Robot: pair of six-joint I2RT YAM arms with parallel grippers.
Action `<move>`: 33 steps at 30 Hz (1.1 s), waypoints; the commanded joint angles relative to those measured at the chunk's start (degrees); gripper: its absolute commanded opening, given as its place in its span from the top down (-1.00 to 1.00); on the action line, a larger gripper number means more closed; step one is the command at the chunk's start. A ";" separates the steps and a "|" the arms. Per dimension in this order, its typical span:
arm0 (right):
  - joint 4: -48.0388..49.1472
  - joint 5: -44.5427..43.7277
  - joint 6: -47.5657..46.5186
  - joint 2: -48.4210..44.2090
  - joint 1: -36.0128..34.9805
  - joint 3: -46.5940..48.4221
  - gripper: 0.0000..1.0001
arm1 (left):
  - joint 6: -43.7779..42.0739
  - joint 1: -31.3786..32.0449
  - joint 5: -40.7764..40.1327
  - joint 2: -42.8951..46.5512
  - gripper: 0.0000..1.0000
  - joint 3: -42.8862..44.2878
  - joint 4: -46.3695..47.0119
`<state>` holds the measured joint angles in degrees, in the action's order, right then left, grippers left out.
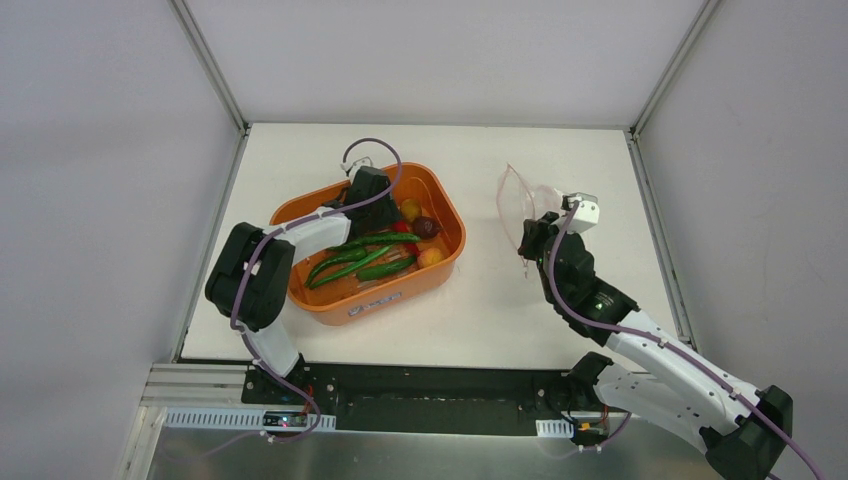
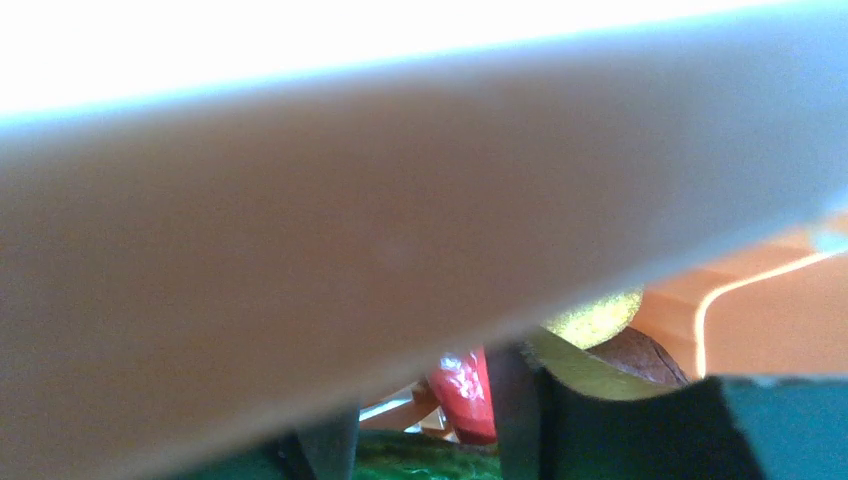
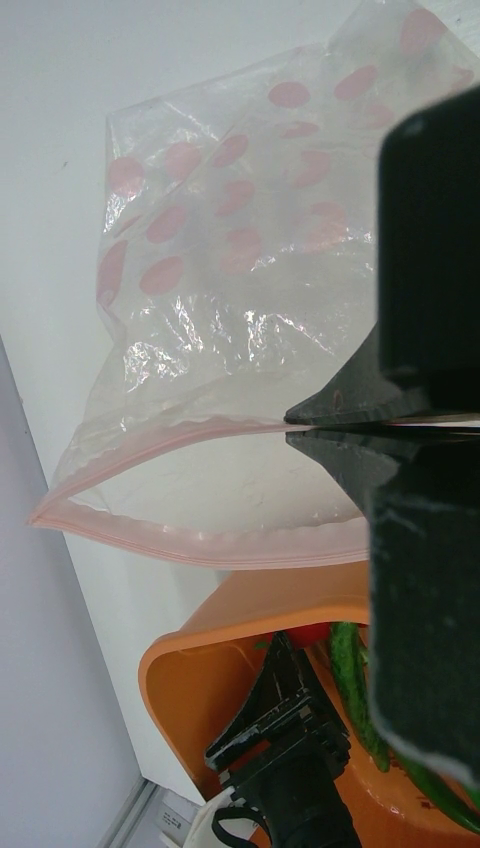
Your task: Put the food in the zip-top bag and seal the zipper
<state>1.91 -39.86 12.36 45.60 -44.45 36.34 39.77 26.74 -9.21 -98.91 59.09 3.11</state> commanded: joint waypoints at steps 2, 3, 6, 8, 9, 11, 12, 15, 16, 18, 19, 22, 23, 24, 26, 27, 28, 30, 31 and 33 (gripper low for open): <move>1.00 -0.42 -0.48 -1.89 0.31 2.44 0.99 | 1.01 1.76 -5.51 -0.78 0.18 -1.17 2.27; 0.65 -0.33 -0.37 -2.33 0.30 2.50 0.98 | 1.01 1.88 -5.66 -0.98 0.18 -1.20 2.32; -0.84 -0.25 0.38 -3.62 0.28 2.57 0.98 | 1.01 2.08 -6.08 -0.71 0.36 -1.36 2.47; -1.62 -0.18 1.14 -4.49 0.32 2.49 0.98 | 0.89 2.22 -6.00 1.01 0.52 -2.00 2.78; -2.39 -0.22 1.62 -4.95 0.31 2.39 0.98 | 0.63 2.37 -6.37 2.28 0.55 -2.38 2.93; -3.95 -0.06 2.75 -5.74 0.28 2.24 0.98 | -0.47 2.87 -7.73 4.96 0.58 -2.93 2.76; -4.57 0.06 3.26 -6.05 0.27 2.19 0.98 | -1.02 3.14 -8.62 6.47 0.59 -3.13 2.40; -6.32 0.89 5.31 -6.48 0.29 2.39 0.98 | -2.08 3.65 -10.85 10.60 0.66 -4.30 1.81; -7.07 1.25 6.17 -6.47 0.32 2.64 0.98 | -2.29 3.73 -11.29 12.13 0.67 -4.72 1.73; -8.17 2.59 7.66 -6.35 0.30 2.91 0.98 | -2.97 3.81 -11.92 14.89 0.72 -5.54 1.44; -8.64 3.07 8.35 -6.26 0.32 2.87 0.97 | -3.24 3.84 -12.18 16.34 0.73 -5.78 1.11; -9.94 4.63 9.96 -5.78 0.33 3.09 0.97 | -5.08 4.04 -12.02 20.31 0.72 -5.94 0.25; -10.52 5.23 10.30 -5.56 0.40 3.38 0.97 | -5.60 4.29 -12.48 21.67 0.72 -5.92 -0.30; -11.12 5.75 10.75 -5.27 0.38 3.64 0.97 | -6.15 4.51 -12.92 23.71 0.72 -5.96 -0.83; -12.30 6.73 11.30 -4.56 0.38 4.37 0.97 | -7.36 5.28 -14.94 26.83 0.70 -6.47 -1.33; -12.72 7.25 11.55 -4.37 0.38 4.58 0.97 | -7.83 5.59 -15.56 28.35 0.70 -6.79 -1.40; -13.13 7.66 11.80 -4.10 0.39 4.74 0.97 | -8.12 5.79 -15.97 29.76 0.70 -7.06 -1.56; -13.68 8.78 12.58 -3.94 0.38 5.00 0.97 | -8.74 6.31 -17.26 32.26 0.70 -7.26 -2.08; -13.75 9.47 12.86 -3.93 0.41 4.98 0.97 | -9.07 6.71 -18.33 33.35 0.70 -7.19 -2.67; -13.78 10.91 13.67 -3.83 0.41 5.02 0.97 | -9.92 7.72 -20.48 35.30 0.70 -6.80 -4.71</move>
<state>-11.22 -32.05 23.51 41.69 -44.34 38.65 32.97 32.97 -24.14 -67.70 52.47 1.37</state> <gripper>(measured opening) 0.017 0.267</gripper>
